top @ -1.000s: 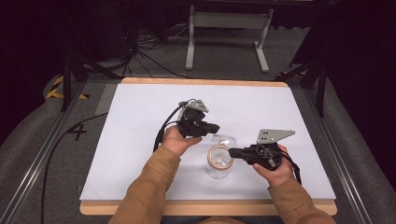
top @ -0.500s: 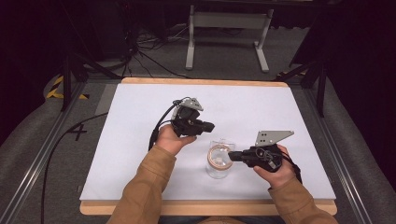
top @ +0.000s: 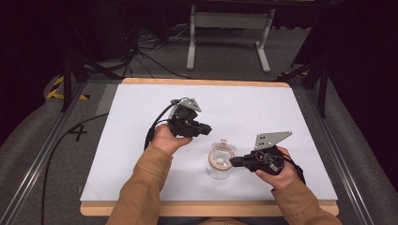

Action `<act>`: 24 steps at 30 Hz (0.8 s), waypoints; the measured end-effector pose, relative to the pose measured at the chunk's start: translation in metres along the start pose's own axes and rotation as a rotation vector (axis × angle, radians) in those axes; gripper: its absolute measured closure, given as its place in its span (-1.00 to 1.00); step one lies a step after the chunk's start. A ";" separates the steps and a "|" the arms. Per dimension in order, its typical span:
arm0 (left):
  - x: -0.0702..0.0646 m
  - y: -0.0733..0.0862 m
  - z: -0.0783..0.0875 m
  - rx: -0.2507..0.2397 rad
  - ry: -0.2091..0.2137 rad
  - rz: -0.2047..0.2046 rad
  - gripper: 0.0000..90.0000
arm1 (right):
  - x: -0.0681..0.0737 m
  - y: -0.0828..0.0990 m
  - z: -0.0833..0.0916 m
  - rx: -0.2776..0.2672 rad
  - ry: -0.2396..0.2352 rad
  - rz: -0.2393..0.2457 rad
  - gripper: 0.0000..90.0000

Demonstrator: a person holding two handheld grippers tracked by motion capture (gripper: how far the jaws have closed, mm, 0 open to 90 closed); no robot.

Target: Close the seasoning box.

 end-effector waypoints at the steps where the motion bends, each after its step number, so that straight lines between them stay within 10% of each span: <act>1: 0.000 0.000 0.000 0.002 0.002 0.006 0.83 | 0.000 0.000 0.000 0.004 0.001 0.002 0.99; 24: 0.002 0.001 0.000 0.017 -0.002 0.016 0.74 | -0.004 0.005 0.006 0.143 -0.004 -0.025 0.99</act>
Point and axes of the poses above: each handheld gripper's, and its own axes: z roughly backward along the jaws, y roughly out of its underside, x roughly to its left, the point moved 2 cm from there along -z, roughly forward along the jaws, and after that the axes turned 2 degrees about -z, right-handed, at the moved point
